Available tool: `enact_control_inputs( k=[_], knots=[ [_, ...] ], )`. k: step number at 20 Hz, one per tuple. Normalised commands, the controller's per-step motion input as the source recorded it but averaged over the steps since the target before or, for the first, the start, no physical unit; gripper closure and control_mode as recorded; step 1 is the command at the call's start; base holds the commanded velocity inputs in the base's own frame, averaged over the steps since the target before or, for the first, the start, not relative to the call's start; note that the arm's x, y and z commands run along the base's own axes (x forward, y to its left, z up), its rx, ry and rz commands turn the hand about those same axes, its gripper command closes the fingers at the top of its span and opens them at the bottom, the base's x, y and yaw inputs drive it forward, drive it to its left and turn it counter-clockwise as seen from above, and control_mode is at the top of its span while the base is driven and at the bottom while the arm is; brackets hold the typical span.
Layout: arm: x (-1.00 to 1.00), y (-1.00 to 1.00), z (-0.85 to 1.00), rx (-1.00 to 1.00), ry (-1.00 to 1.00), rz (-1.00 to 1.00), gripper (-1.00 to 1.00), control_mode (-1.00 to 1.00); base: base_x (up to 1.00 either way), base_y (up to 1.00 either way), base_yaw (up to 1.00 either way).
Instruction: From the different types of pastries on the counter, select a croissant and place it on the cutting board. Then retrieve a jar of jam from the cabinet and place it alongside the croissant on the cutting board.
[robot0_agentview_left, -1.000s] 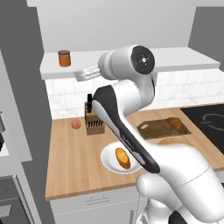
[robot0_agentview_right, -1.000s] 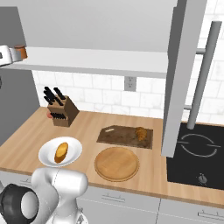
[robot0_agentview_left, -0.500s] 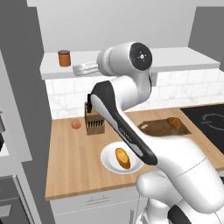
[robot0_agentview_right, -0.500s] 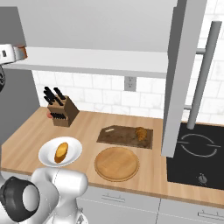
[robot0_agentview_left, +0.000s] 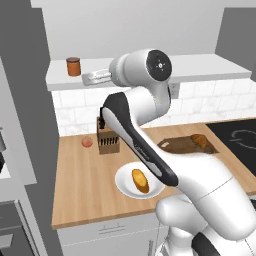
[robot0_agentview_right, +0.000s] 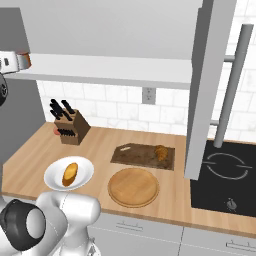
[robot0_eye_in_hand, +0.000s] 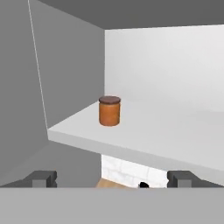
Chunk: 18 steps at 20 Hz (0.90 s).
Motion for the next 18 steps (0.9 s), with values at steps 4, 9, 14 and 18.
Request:
enact_control_inputs(
  k=[4,9,14,18],
  knots=[
    [0.18,0.11,0.0,0.0,0.0,0.0,-1.0,-1.0,0.0,0.0,0.0],
    [0.12,0.07,0.0,0.0,0.0,0.0,-1.0,-1.0,0.0,0.0,0.0],
    [0.25,0.09,-0.05,0.0,0.0,0.0,-1.0,-1.0,0.0,0.0,0.0],
    [0.26,0.14,-0.08,0.0,0.0,0.0,-1.0,-1.0,0.0,0.0,0.0]
  ],
)
